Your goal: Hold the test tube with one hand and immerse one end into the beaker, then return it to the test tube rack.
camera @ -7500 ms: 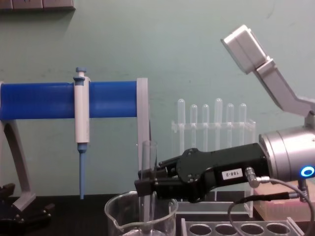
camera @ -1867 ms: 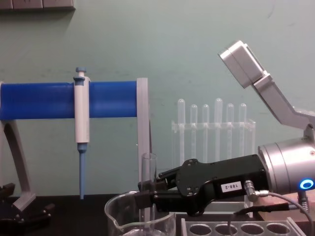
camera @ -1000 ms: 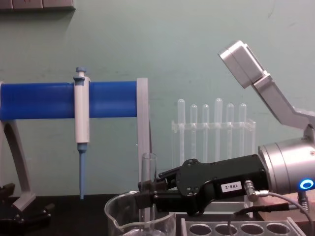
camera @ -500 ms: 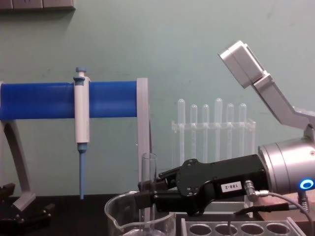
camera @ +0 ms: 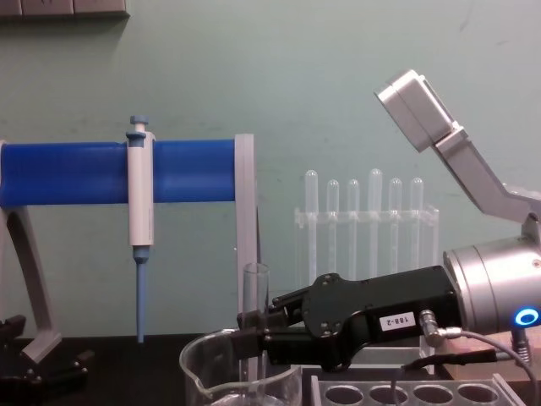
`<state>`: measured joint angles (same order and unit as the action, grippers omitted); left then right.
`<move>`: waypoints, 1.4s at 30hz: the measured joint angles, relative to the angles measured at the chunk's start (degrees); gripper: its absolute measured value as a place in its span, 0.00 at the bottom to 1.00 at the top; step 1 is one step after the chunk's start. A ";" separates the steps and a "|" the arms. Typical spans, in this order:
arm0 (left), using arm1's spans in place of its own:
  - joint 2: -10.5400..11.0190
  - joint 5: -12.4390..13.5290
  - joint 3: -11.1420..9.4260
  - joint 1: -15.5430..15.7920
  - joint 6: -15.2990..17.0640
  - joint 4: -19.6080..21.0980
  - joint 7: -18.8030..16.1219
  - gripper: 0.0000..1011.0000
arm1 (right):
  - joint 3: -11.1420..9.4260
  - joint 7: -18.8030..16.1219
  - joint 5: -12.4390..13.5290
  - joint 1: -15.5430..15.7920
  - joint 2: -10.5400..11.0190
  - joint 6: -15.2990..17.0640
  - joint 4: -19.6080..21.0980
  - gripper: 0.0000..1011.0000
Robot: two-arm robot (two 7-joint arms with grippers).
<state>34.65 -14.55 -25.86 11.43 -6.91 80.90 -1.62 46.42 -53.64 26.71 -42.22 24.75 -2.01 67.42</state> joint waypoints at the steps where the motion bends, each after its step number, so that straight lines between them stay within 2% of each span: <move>1: 0.00 0.00 0.00 0.00 0.00 0.00 0.00 0.99 | 0.00 0.00 0.00 0.00 0.00 0.00 0.00 0.23; 42: 0.00 0.00 0.00 0.00 0.00 0.00 0.00 0.99 | 0.00 0.00 0.00 0.00 0.00 0.00 0.00 0.23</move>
<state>34.65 -14.55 -25.86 11.43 -6.91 80.90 -1.62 46.42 -53.64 26.71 -42.22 24.75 -2.01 67.42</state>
